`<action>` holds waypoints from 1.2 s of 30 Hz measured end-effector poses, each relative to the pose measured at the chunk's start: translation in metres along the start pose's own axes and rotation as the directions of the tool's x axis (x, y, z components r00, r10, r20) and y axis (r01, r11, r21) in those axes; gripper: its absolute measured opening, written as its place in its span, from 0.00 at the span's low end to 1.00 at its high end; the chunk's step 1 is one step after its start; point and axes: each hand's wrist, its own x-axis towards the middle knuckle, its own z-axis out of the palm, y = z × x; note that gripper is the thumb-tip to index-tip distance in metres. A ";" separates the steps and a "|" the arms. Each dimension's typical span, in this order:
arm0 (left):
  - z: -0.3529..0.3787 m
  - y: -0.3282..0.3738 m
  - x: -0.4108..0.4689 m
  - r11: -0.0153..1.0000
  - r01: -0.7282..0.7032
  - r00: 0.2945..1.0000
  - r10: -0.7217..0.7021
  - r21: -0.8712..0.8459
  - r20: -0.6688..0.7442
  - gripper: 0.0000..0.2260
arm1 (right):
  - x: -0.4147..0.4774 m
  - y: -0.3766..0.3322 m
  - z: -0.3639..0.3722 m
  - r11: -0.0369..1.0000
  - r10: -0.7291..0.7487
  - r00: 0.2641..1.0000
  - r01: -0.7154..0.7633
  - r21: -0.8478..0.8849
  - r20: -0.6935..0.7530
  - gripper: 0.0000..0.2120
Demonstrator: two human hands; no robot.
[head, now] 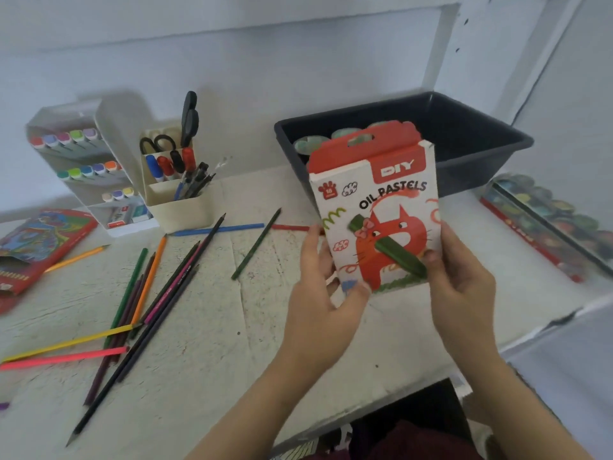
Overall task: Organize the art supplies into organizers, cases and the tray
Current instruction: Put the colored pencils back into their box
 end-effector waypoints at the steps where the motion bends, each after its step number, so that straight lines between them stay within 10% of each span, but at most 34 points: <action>1: 0.013 0.002 0.004 1.000 0.013 0.999 -0.012 -0.028 0.043 0.32 | 0.005 0.001 -0.010 0.999 -0.007 0.999 0.005 -0.035 -0.053 0.17; 12: 0.113 0.005 0.031 0.906 0.402 0.857 -0.320 -0.136 0.403 0.17 | 0.050 0.033 -0.094 0.768 0.132 0.967 -0.238 -0.595 -0.217 0.16; 36: 0.157 -0.004 0.063 0.758 0.652 0.715 -0.614 -0.004 0.334 0.21 | 0.063 0.048 -0.089 0.393 0.257 0.966 -0.116 -0.912 -0.012 0.25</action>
